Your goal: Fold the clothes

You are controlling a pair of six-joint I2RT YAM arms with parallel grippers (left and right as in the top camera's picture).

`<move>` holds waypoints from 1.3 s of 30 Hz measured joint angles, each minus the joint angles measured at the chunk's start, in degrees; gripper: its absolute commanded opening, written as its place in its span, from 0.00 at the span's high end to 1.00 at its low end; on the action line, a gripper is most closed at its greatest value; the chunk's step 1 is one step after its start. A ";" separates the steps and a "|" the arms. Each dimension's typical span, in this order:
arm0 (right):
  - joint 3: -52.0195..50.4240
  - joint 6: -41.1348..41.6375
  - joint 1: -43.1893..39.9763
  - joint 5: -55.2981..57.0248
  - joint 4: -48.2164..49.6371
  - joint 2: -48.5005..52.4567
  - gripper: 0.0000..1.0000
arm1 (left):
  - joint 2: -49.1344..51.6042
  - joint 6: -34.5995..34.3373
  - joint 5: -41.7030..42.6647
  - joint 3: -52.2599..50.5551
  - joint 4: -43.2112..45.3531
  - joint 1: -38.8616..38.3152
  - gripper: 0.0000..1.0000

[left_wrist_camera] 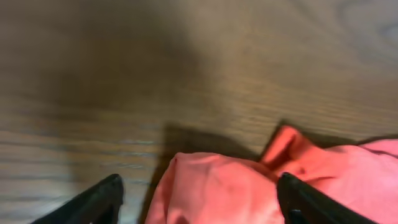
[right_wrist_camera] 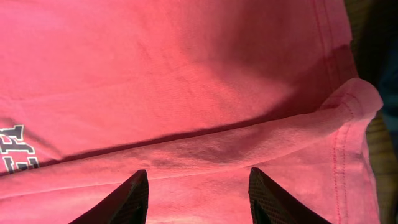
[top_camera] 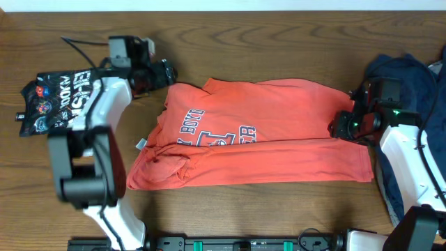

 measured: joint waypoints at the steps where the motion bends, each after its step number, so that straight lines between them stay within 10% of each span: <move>1: 0.00 -0.09 0.00 -0.04 0.00 0.00 0.49 | 1.68 -0.26 0.83 0.00 0.00 0.00 0.31; 4: 0.00 -0.24 0.00 -0.17 0.04 0.00 0.50 | 4.96 -1.75 3.19 -0.02 -0.04 -0.02 0.49; 7: 0.00 -0.26 0.00 -0.20 0.20 0.00 0.50 | 6.54 -2.43 5.46 -0.04 -0.07 -0.15 0.94; 20: 0.00 -0.63 0.00 -0.20 4.79 0.02 0.49 | -0.59 -0.94 17.57 -0.09 -1.55 1.62 0.94; 28: 0.02 -0.85 0.00 -0.22 16.90 4.28 0.42 | -7.96 4.70 9.75 -0.04 -25.35 2.62 0.94; 39: 0.00 0.48 0.00 2.97 34.40 18.16 0.39 | -7.13 6.54 4.35 -4.15 -24.46 1.84 0.94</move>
